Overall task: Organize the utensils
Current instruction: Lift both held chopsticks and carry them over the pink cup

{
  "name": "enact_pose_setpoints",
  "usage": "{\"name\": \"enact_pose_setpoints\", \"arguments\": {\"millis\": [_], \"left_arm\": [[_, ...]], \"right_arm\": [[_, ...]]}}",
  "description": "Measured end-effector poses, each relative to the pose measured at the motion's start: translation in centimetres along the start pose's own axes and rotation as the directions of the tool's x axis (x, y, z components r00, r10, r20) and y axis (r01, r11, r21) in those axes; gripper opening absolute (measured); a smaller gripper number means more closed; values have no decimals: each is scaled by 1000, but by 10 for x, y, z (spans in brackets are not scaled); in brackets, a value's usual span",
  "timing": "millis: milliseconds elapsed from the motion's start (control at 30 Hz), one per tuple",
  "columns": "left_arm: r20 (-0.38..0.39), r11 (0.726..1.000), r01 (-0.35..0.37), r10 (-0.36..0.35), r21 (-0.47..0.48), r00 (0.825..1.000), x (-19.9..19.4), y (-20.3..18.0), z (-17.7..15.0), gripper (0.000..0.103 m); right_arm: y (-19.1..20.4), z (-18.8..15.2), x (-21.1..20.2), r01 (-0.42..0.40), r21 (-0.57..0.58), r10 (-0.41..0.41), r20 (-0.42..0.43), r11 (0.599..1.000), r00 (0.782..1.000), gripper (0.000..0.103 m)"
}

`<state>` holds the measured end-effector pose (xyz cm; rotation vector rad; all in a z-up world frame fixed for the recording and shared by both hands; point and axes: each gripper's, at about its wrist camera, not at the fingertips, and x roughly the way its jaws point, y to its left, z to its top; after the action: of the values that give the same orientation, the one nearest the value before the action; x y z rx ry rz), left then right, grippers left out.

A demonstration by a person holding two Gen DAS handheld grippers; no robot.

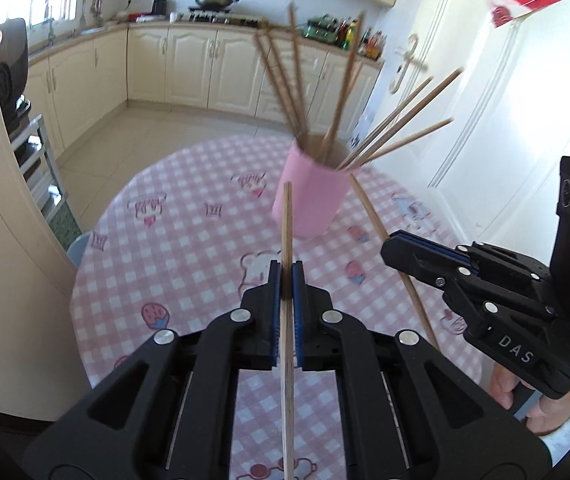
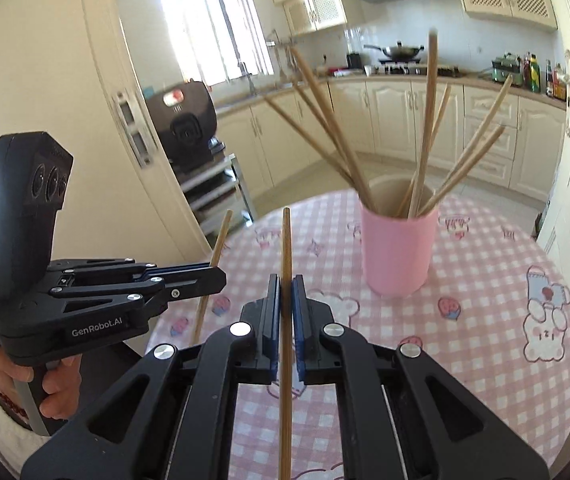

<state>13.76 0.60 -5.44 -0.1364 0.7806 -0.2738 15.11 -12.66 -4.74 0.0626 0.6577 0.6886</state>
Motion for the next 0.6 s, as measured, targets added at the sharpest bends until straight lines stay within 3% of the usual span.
{"name": "enact_pose_setpoints", "arguments": {"millis": [167, 367, 600], "left_arm": [[63, 999, 36, -38, 23, 997, -27, -15, 8, 6], [87, 996, 84, -86, 21, 993, -37, -21, 10, 6], [103, 996, 86, -88, 26, 991, -43, -27, 12, 6]], "right_arm": [[3, 5, -27, -30, 8, 29, 81, 1000, 996, 5], [6, 6, -35, -67, 9, 66, 117, 998, 991, 5], [9, 9, -38, -50, -9, 50, 135, 999, 990, 5]]}}
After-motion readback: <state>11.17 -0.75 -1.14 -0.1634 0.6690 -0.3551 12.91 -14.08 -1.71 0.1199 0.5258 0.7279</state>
